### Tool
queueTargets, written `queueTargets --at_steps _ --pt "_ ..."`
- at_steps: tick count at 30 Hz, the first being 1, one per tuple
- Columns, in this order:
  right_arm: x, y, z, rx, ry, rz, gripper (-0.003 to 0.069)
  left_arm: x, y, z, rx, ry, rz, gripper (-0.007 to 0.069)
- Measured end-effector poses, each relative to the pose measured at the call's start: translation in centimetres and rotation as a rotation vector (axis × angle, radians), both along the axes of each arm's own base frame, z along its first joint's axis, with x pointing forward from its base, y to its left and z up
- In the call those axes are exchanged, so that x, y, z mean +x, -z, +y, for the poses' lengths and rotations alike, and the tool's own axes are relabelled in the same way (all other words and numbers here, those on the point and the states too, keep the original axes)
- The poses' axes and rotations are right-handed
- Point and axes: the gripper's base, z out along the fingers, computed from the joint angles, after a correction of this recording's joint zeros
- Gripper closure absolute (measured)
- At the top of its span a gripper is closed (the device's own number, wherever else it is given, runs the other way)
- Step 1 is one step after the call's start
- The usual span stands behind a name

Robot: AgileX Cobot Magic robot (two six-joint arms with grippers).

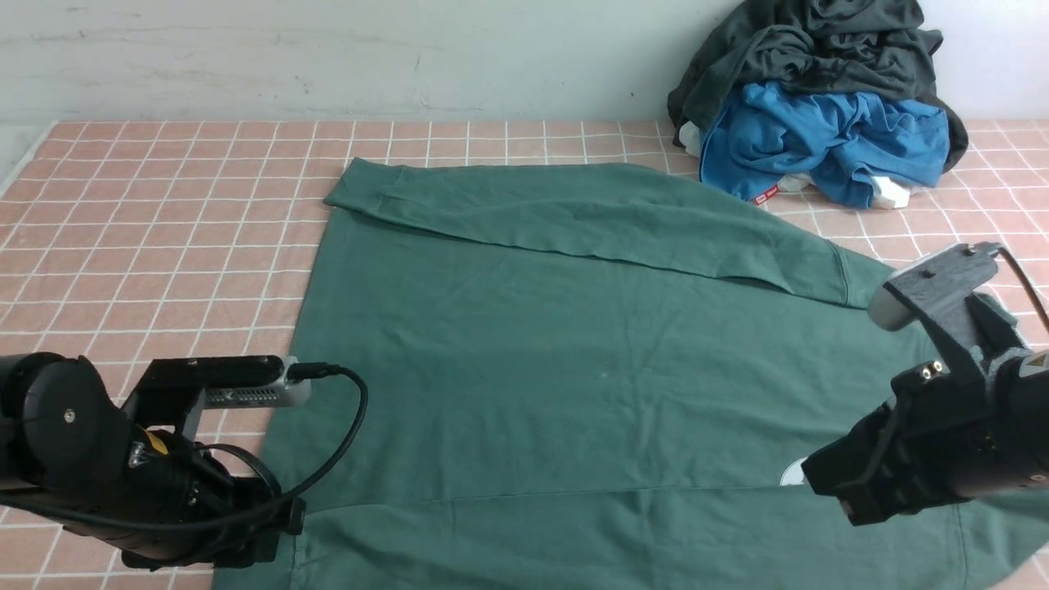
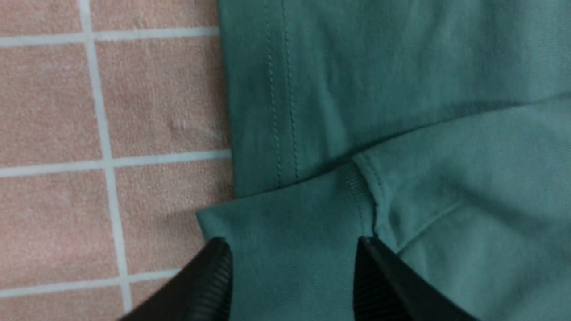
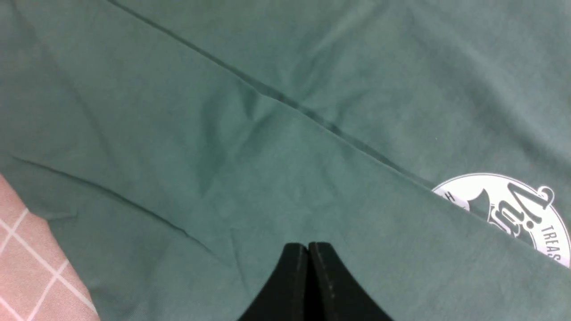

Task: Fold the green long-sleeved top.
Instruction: Use the left arm to clamp the cuff closest to it

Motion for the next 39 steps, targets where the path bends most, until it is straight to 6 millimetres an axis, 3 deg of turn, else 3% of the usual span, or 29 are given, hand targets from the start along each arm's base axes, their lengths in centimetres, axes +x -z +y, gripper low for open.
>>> queueTargets --at_steps 8,11,15,18,25,27,36,39 --pt "0.0 0.0 0.0 -0.001 -0.002 -0.001 0.0669 0.2 1.0 0.2 0.035 0.015 0.032 0.0202" --pt "0.0 0.0 0.0 0.002 0.0 0.0 0.0669 0.4 1.0 0.2 0.041 0.019 0.017 0.0136" --pt "0.0 0.0 0.1 0.01 0.003 0.001 0.0669 0.5 0.9 0.2 0.042 0.018 0.007 0.0126" --pt "0.0 -0.1 0.1 0.016 0.007 0.002 0.0669 0.5 0.9 0.2 0.042 0.018 0.007 0.0165" --pt "0.0 -0.1 0.1 0.023 0.008 0.005 0.0669 0.7 0.6 0.1 0.04 0.024 0.027 0.0535" --pt "0.0 -0.1 0.1 0.023 0.008 0.005 0.0669 0.9 0.2 0.0 0.037 0.03 0.047 0.0591" --pt "0.0 -0.1 0.2 0.024 0.007 0.008 0.0669 2.1 -2.3 -0.2 0.062 0.093 0.096 0.0624" --pt "-0.2 0.0 0.2 0.025 -0.001 0.024 0.0669 1.7 -1.7 0.1 0.1 0.133 0.165 0.0567"
